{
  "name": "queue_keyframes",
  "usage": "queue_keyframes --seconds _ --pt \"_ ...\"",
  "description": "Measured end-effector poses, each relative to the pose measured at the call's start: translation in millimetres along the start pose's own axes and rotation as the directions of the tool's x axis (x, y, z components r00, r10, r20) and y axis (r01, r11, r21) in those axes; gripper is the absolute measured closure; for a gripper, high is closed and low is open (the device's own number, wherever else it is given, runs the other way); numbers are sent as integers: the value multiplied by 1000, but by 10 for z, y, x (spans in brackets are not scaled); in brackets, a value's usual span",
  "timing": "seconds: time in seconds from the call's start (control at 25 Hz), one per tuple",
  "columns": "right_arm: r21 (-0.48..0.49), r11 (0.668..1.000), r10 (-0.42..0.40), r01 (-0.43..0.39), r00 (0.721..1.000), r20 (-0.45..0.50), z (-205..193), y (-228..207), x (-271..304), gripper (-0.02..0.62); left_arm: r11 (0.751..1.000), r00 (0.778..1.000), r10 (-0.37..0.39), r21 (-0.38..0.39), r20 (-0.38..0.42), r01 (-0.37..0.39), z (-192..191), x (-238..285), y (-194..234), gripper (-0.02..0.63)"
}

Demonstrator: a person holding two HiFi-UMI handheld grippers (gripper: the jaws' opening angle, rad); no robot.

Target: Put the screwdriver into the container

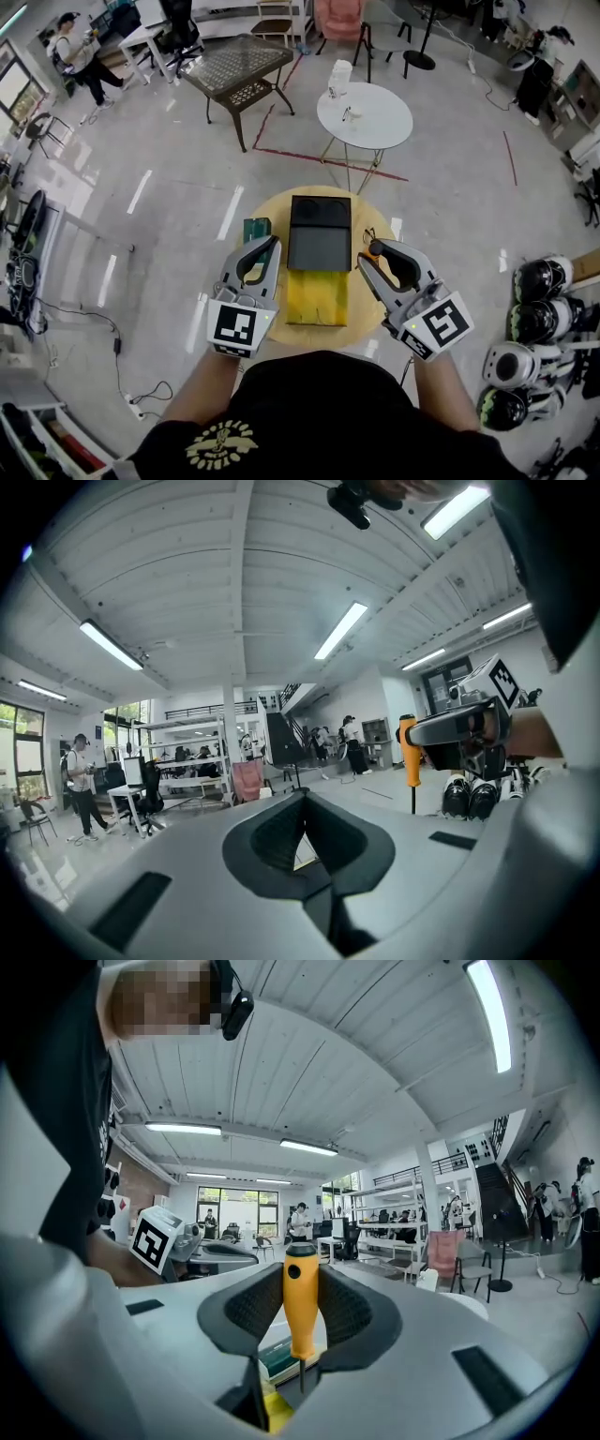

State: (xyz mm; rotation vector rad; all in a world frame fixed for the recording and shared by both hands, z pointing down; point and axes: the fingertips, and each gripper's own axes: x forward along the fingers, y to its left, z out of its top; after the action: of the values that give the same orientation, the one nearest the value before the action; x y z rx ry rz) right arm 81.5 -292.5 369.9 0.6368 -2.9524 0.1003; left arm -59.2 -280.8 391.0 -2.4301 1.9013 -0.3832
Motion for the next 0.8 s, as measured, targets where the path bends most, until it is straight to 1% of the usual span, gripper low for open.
queue_keyframes --seconds 0.16,0.28,0.36,0.52,0.68,0.8 --pt "30 999 27 -26 1000 -10 -94 68 61 468 1000 999 2 3 -50 -1 -119 -21 40 592" --pt "56 998 33 -31 999 -26 -186 126 117 468 1000 999 -5 -13 -42 4 -111 4 100 592" --pt "73 997 28 -25 999 -36 -263 147 171 467 999 999 -31 -13 -39 30 -95 36 122 592" --pt "88 996 -11 16 999 -51 -346 175 314 468 997 996 -75 4 -38 76 -171 90 226 592" --pt "108 992 -61 68 996 -65 -405 245 418 468 992 992 -124 27 -17 124 -63 117 370 592" --pt "110 989 -87 97 992 -91 -532 309 499 466 989 990 -143 45 -6 143 -42 117 505 592"
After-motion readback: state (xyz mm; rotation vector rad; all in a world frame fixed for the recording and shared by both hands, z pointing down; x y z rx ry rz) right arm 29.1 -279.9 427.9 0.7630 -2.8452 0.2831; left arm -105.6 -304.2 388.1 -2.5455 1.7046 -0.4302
